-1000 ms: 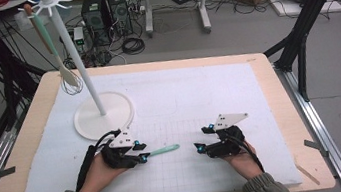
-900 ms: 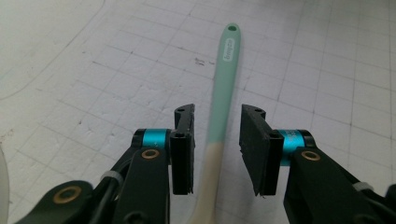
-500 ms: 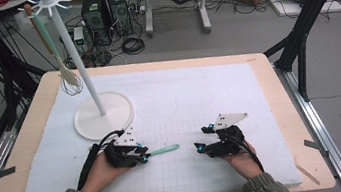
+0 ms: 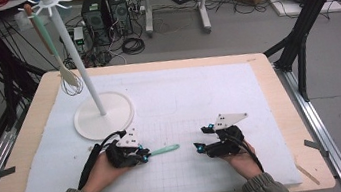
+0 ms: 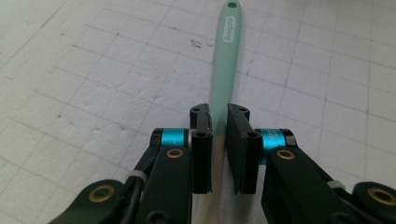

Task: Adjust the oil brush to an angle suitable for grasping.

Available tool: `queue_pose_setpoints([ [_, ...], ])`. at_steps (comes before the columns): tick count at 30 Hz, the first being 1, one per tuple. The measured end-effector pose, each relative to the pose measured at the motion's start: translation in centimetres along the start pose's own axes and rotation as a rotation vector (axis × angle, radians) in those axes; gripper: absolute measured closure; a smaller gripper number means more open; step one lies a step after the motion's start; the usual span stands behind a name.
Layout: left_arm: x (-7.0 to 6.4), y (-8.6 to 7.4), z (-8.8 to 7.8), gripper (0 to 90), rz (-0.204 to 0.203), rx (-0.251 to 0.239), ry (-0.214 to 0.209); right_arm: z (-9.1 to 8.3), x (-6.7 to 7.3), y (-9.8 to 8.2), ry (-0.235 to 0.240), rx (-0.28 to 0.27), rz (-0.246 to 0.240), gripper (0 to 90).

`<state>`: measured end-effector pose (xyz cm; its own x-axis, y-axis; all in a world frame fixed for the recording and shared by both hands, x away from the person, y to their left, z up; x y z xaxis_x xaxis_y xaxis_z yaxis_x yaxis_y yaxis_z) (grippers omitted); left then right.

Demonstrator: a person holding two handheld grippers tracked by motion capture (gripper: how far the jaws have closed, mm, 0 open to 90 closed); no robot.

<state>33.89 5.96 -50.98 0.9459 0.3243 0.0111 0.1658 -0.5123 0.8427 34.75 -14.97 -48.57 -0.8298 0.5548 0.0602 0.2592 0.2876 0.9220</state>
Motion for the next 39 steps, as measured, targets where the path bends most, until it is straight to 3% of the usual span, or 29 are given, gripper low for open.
queue_pose_setpoints([
  [28, -0.04, 0.06, 0.02, 81.2, -0.003, 0.001, -0.001, 0.7, 0.4, -0.66, 0.002, 0.026, 0.007, 32.1],
  [39, -0.02, 0.04, 0.03, 81.2, -0.011, -0.004, -0.008, 1.01, 0.27, -0.39, 0.002, 0.011, 0.006, 32.1],
])
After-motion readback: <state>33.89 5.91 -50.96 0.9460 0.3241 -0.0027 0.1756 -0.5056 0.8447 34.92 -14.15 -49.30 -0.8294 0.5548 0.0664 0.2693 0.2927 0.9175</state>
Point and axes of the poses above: each handheld gripper's, and its own axes: z roughly forward along the jaws, y roughly out of its top, x roughly to its left, the point moved 10 cm from there along z, roughly forward along the jaws, and after that the axes turned 12 degrees about -x, right-handed, at the moved point
